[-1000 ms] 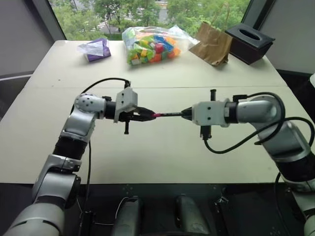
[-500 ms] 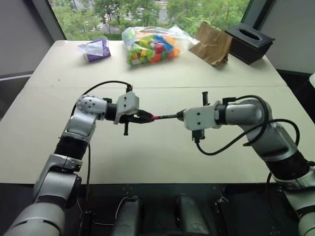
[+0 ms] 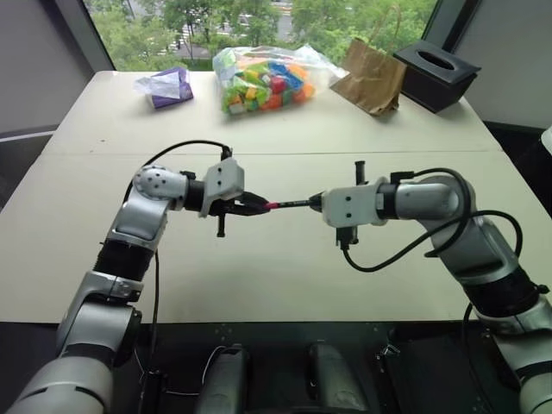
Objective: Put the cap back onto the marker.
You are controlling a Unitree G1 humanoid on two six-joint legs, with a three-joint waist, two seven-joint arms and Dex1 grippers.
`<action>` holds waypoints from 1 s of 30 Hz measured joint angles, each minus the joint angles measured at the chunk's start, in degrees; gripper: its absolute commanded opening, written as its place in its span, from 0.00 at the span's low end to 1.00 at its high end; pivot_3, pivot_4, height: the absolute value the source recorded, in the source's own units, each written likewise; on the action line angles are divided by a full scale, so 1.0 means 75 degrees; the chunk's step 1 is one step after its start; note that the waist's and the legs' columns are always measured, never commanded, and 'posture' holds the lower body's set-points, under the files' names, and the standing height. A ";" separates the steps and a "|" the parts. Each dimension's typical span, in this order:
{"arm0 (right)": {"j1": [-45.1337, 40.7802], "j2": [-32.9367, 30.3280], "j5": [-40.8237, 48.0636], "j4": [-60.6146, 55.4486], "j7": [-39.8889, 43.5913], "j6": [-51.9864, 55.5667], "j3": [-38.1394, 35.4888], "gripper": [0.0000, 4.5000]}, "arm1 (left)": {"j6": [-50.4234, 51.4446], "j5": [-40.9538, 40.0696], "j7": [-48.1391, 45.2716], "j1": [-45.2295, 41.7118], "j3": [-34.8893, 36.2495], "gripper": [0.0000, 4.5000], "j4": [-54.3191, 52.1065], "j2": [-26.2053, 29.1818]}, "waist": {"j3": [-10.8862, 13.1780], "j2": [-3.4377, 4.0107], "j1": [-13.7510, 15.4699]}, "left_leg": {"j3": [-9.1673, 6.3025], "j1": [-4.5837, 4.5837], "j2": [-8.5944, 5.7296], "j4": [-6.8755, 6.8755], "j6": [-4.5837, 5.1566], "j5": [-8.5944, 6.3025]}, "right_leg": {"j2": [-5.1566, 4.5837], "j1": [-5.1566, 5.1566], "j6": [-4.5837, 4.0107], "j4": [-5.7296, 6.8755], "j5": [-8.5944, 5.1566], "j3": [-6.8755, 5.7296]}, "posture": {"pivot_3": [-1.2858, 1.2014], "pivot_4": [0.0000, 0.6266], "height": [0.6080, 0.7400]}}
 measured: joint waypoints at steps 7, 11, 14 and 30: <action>0.0011 0.0011 0.0001 0.0000 0.0011 0.0019 -0.0012 0.00 | 0.0359 -0.0043 0.0070 0.0033 0.0001 0.21 -0.0180 0.0017 | 0.0000 0.0000 0.0001 | 0.0000 0.0000 0.0000 0.0000 0.0000 0.0000 | 0.0000 0.0000 0.0000 0.0000 0.0000 0.0000 | 0.52 0.24 1.00; 0.0158 0.0069 0.0177 0.0009 -0.0019 0.0015 -0.0048 0.00 | 0.0904 -0.0370 0.0446 0.0064 0.0104 0.64 -0.0654 -0.0059 | 0.0000 0.0000 0.0002 | 0.0000 0.0000 0.0000 0.0001 0.0000 0.0000 | -0.0001 0.0000 0.0000 0.0000 0.0000 0.0001 | 0.52 0.24 1.00; 0.0316 -0.0057 0.0186 0.0190 -0.0143 0.0058 -0.0151 0.00 | 0.1078 -0.0426 0.0624 0.0325 0.0176 0.98 -0.0964 0.0090 | 0.0000 0.0000 -0.0008 | 0.0000 0.0001 0.0000 0.0000 0.0000 0.0000 | -0.0001 0.0000 0.0000 0.0000 0.0000 0.0001 | 0.52 0.24 1.00; 0.2143 0.0267 0.0275 -0.0051 -0.2764 0.3780 -0.3021 0.00 | 0.1372 -0.0803 0.1512 0.0888 0.0431 0.99 -0.1502 0.0038 | -0.0002 -0.0001 0.0020 | -0.0004 0.0001 0.0000 0.0001 0.0000 0.0000 | -0.0003 0.0000 -0.0001 0.0004 0.0000 0.0004 | 0.52 0.24 1.00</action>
